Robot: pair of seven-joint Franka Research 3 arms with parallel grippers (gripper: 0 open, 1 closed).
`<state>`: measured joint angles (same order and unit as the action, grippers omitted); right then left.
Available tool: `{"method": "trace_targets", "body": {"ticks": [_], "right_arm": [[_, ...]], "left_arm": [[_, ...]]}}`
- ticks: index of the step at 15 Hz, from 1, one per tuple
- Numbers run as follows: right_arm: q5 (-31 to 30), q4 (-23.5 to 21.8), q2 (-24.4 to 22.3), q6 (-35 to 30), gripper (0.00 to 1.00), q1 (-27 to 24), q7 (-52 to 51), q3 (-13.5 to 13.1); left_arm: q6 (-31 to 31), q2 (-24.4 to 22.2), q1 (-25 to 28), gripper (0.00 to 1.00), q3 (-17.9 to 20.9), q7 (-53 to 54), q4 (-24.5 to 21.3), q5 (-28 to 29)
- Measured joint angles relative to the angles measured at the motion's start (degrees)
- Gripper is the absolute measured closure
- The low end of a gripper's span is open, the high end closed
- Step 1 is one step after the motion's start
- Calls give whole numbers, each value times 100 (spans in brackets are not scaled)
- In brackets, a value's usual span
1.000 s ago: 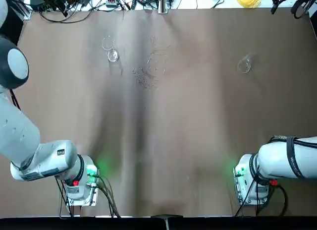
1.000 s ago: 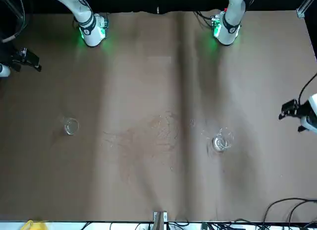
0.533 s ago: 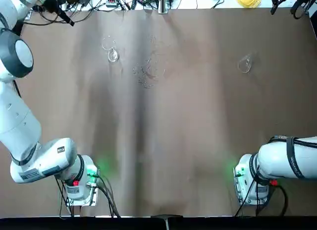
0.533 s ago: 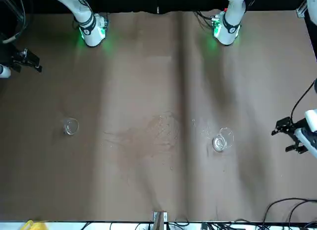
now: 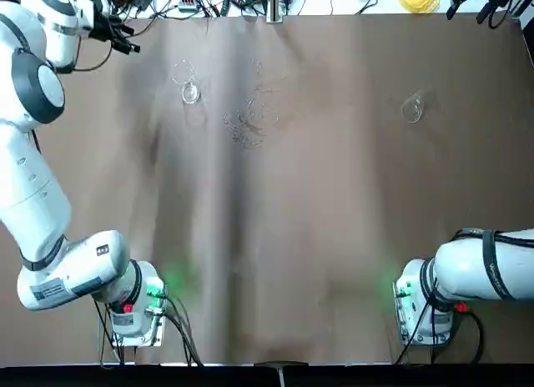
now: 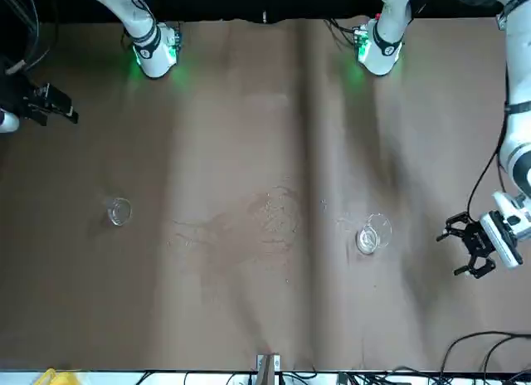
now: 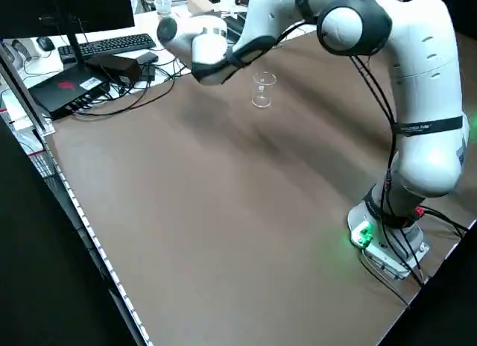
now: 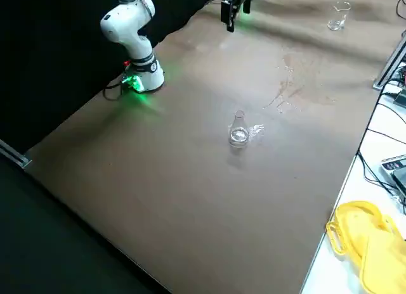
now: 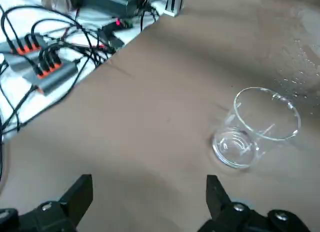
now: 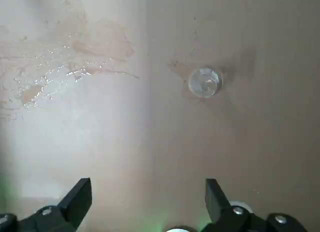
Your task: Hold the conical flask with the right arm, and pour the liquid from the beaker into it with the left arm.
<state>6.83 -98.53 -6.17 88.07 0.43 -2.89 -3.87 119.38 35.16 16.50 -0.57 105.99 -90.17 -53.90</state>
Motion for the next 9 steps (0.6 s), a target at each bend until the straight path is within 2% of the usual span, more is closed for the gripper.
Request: {"method": "trace_targets", "body": {"ticks": [3, 5, 9], "right_arm": [[35, -2, 240, 43, 0, -5, 0, -8], [38, 8, 427, 137, 0, -9, -11, -16], [38, 31, 659, 344, 0, -10, -430, -25]], "left_arm": [[-131, 447, 109, 0, -1, 1088, 1, -910], [-612, 747, 173, 0, -5, 1638, 8, -1314], [-1636, 1226, 283, 0, -9, 2835, 79, -1502]]}}
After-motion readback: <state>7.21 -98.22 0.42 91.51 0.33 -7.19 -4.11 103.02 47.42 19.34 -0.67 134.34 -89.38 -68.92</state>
